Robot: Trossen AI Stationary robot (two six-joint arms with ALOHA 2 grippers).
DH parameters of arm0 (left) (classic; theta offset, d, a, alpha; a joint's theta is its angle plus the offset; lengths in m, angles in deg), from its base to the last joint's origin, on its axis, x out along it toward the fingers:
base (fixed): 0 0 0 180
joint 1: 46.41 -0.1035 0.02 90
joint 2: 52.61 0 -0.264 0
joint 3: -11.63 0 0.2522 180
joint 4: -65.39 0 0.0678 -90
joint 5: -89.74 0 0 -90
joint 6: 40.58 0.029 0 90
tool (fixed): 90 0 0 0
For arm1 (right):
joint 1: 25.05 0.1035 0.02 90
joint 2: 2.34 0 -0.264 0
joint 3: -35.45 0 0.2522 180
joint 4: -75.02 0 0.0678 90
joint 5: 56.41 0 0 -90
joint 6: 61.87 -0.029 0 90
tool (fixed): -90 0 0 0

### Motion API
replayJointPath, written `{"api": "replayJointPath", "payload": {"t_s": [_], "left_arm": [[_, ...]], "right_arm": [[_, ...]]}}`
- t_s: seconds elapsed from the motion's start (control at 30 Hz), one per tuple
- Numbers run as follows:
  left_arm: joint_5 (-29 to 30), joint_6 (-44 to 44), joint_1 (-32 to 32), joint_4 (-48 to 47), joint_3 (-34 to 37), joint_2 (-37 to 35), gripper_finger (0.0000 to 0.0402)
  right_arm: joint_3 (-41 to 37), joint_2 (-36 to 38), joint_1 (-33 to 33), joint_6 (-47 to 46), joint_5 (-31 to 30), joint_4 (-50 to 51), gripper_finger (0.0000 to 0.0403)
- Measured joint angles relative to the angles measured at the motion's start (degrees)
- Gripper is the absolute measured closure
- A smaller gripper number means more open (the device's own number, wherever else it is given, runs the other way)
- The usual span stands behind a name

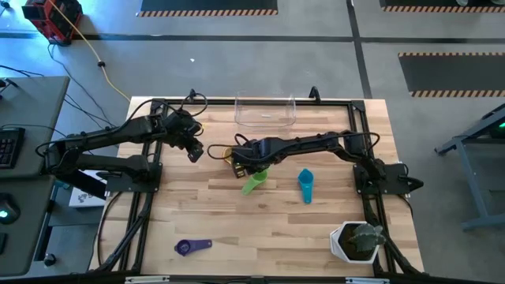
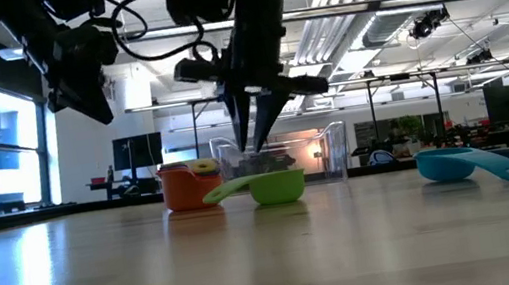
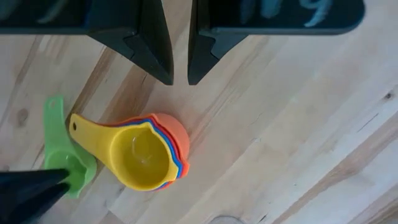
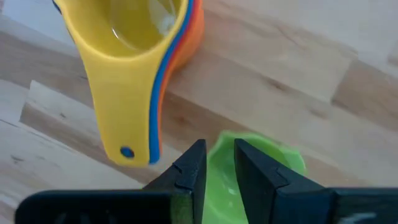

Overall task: Nest measuring cups in basket
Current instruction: Stack the green measuring cup on top of the yellow measuring cup

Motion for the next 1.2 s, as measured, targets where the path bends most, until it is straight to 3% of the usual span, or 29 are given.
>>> {"api": "replayJointPath", "payload": {"t_s": [0.53,0.87,1.2], "left_arm": [[-0.09,2.39,0.89,-14.12,0.0,-7.07,0.0365],[-0.11,-0.44,1.42,-15.06,0.0,-10.76,0.0365],[-0.09,-0.46,1.42,-15.05,0.0,-10.75,0.0365]], "right_arm": [[0.0,2.23,7.66,-14.73,-2.67,8.98,0.0329],[0.0,2.23,10.67,-29.14,-8.2,12.6,0.0329],[0.0,2.23,9.86,-30.47,-10.34,12.78,0.0329]]}}
